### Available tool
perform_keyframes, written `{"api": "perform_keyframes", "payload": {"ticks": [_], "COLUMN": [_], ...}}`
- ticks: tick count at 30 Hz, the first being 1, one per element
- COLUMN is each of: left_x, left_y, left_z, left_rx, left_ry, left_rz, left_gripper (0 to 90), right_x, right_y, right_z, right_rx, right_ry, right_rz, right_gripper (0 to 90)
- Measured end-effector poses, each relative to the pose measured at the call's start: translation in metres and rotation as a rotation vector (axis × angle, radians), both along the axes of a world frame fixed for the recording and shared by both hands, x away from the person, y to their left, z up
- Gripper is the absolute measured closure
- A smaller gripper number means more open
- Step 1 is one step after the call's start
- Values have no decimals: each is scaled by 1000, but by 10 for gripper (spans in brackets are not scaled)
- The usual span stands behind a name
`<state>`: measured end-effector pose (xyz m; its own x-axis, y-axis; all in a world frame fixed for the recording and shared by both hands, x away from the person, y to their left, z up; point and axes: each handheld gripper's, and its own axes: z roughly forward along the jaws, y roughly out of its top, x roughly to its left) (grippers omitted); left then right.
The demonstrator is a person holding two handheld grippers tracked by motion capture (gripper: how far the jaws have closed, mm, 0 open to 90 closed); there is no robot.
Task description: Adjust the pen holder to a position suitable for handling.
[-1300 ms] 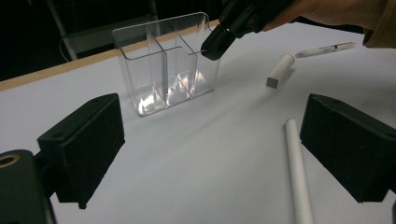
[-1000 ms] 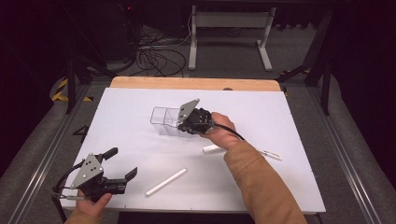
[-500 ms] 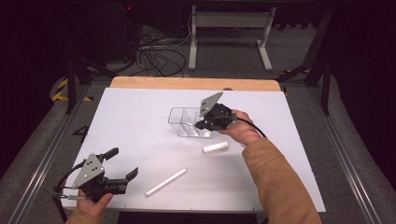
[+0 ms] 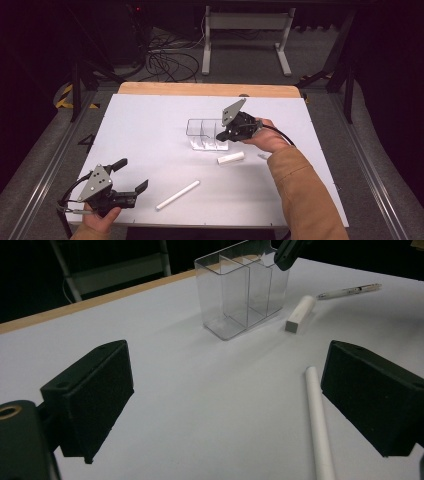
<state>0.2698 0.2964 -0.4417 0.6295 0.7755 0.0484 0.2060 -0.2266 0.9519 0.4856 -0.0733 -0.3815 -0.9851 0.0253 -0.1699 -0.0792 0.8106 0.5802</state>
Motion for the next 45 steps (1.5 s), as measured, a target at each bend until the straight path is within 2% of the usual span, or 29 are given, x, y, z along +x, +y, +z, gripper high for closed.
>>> {"api": "perform_keyframes", "payload": {"ticks": [8, 13, 20, 22, 26, 27, 28, 32, 34, 40, 42, 45], "left_x": [0, 0, 0, 0, 0, 0, 1, 2, 3, 4, 4, 3], "left_y": [0, 0, 0, 0, 0, -1, -1, -2, -2, -4, -4, -4], "left_z": [0, 0, 0, -1, 0, 0, 0, 0, 0, 0, 0, 0], "left_rx": [-6, -3, -3, -2, -1, -3, -4, 1, 0, -2, -4, -3], "left_ry": [1, 1, 1, 1, -1, -1, 0, -1, 0, 3, 2, 1], "left_rz": [1, 1, 1, 2, 1, 2, 3, 0, -2, -4, -5, -4], "left_gripper": [72, 72, 72, 72, 72, 72, 72, 72, 72, 72, 72, 72], "right_x": [0, 0, 0, 0, -3, -6, -6, -16, -22, -40, -44, -48], "right_y": [1, -1, -5, -7, -15, -18, -18, -26, -31, -44, -48, -52], "right_z": [-1, -3, -4, -3, 8, 13, 13, 23, 28, 45, 48, 50], "right_rx": [-42, -71, -67, -42, 68, 113, 113, 179, 206, 332, 361, 374], "right_ry": [-47, -61, -67, -64, -19, 0, 0, 8, -3, -35, -32, -41], "right_rz": [-1, -16, -31, -42, -106, -137, -137, -168, -184, -243, -258, -270], "right_gripper": [882, 876, 869, 850, 621, 550, 550, 426, 382, 233, 192, 158]}}
